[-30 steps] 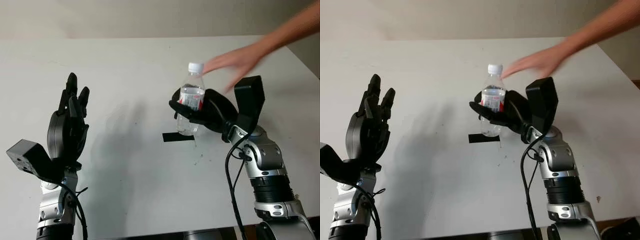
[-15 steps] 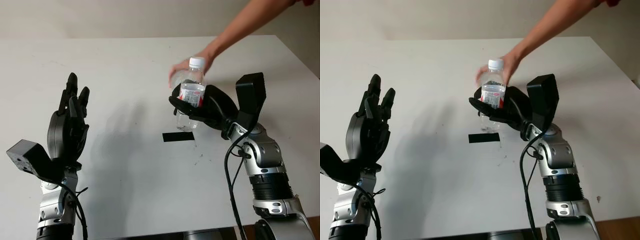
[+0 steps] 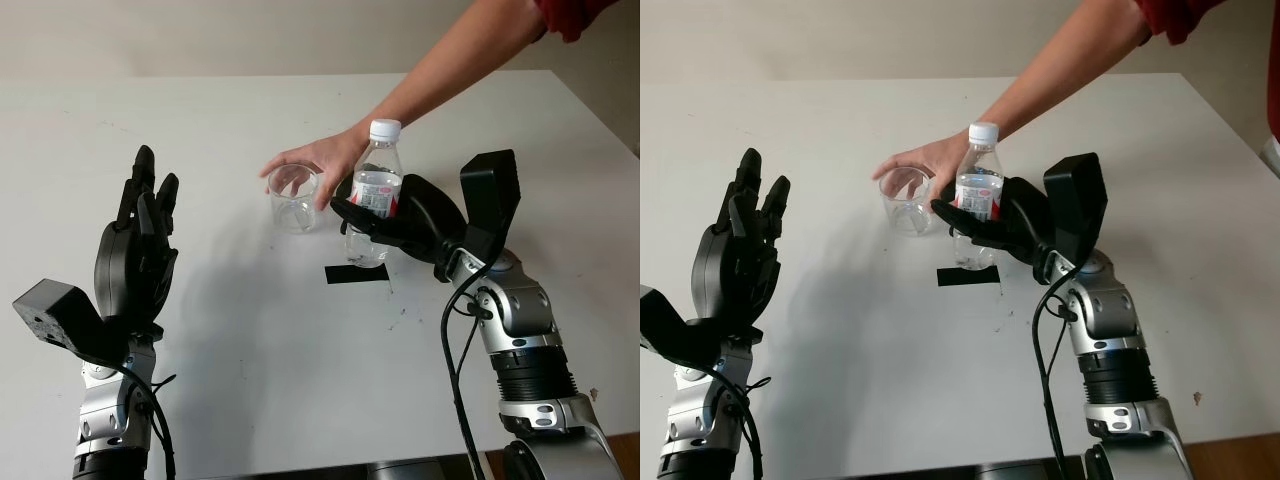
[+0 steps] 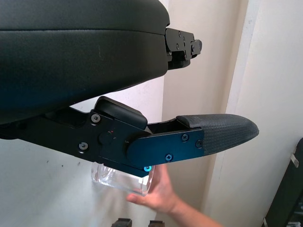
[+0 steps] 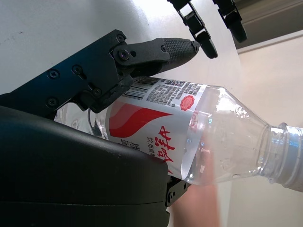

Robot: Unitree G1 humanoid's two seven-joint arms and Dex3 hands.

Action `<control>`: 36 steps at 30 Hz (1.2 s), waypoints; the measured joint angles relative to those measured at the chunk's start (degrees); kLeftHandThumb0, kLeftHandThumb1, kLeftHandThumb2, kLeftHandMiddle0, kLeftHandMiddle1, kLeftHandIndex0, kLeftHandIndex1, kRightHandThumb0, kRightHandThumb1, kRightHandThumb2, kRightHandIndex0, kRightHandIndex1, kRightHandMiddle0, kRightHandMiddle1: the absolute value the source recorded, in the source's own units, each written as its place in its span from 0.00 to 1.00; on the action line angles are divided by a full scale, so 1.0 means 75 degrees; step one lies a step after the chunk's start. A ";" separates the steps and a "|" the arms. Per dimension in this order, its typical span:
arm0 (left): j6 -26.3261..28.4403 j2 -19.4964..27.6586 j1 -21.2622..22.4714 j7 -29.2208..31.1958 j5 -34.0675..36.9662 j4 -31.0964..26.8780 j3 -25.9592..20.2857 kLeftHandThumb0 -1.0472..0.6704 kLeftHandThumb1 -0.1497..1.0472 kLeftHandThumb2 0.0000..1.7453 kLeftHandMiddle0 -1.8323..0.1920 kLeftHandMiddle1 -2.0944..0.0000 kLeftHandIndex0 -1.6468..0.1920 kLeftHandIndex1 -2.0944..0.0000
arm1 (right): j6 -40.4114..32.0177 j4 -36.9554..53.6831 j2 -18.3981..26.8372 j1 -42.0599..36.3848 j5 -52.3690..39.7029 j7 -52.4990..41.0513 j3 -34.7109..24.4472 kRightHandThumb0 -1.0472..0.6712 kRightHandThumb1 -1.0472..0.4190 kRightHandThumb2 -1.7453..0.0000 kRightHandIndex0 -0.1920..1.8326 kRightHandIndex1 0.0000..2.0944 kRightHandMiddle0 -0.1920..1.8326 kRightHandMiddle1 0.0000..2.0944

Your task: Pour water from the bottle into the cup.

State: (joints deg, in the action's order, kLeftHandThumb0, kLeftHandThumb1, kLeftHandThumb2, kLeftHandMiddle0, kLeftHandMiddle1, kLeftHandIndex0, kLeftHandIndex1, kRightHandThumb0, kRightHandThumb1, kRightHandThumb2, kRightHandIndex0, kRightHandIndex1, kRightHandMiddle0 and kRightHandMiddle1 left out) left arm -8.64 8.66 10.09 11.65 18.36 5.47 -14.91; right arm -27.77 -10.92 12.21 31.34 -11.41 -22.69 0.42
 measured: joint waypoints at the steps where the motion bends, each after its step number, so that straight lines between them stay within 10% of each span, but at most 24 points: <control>1: 0.0000 0.0000 0.0000 -0.0002 0.0000 -0.0010 0.0001 0.11 1.00 0.34 1.00 0.79 0.89 1.00 | 0.0011 -0.0035 -0.0003 -0.0005 0.0012 -0.0007 0.0018 0.45 0.00 0.68 1.00 1.00 1.00 1.00; 31: 0.0028 0.0000 -0.0015 0.0009 0.0010 -0.0074 -0.0006 0.11 1.00 0.32 1.00 0.79 0.89 1.00 | 0.1133 -0.0930 0.0053 -0.0293 0.0399 -0.0815 0.0275 0.40 0.00 0.84 1.00 1.00 1.00 1.00; 32: 0.0028 0.0000 -0.0017 0.0010 0.0010 -0.0074 -0.0007 0.11 1.00 0.32 1.00 0.79 0.89 1.00 | 0.1179 -0.0964 0.0053 -0.0293 0.0389 -0.0873 0.0254 0.38 0.00 0.86 0.93 1.00 0.91 1.00; 35: 0.0031 0.0001 -0.0020 0.0011 0.0010 -0.0086 -0.0008 0.11 1.00 0.33 1.00 0.79 0.89 1.00 | 0.1460 -0.1121 0.0059 -0.0300 0.0361 -0.1079 0.0210 0.33 0.00 0.93 0.24 1.00 0.24 1.00; 36: 0.0044 0.0001 -0.0020 0.0010 0.0010 -0.0098 -0.0007 0.11 1.00 0.33 1.00 0.79 0.90 1.00 | 0.1588 -0.1185 0.0064 -0.0306 0.0359 -0.1137 0.0207 0.32 0.00 0.94 0.18 1.00 0.17 1.00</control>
State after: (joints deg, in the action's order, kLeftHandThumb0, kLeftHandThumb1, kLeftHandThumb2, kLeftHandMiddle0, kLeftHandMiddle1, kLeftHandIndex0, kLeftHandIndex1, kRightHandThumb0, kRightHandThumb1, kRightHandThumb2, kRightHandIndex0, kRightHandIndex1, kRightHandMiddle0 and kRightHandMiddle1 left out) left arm -8.31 8.67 9.94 11.73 18.43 4.74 -14.97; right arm -15.86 -19.81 12.70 29.05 -8.72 -31.22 1.97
